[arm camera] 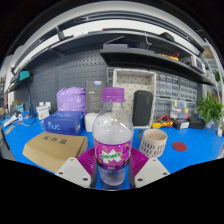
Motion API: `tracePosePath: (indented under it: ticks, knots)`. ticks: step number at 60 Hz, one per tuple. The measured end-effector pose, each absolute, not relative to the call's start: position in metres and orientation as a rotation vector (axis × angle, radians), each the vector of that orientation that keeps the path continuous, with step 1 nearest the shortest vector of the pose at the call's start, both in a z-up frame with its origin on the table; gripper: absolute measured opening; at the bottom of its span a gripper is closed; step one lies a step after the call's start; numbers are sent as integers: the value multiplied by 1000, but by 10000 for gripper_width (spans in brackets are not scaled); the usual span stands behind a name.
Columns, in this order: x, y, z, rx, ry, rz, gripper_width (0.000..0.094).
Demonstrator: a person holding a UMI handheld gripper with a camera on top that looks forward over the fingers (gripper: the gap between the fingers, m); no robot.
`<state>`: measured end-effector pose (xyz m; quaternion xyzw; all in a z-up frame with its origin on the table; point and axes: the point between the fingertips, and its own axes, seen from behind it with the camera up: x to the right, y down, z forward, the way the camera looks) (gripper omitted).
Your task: Pour water
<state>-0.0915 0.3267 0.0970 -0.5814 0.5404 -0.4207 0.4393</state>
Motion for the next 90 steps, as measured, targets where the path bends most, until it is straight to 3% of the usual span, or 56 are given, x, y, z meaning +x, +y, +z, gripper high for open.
tracePosePath:
  ticks: [5,20,26,42,49,70,82,90]
  knots:
    - [-92,327,99,-1408,1323,-1028,399]
    - [-80,325,98,-1404,1325,-952,397]
    - [-64,324,111,-1321,1372,-856,396]
    - [2,316,147,-864,1582,-394,395]
    - [21,315,149,-597,1679,-152,394]
    - [50,308,156,-69,1749,309,396]
    - [55,300,156,173,1729,506,394]
    - [56,299,153,213,1738,541,393]
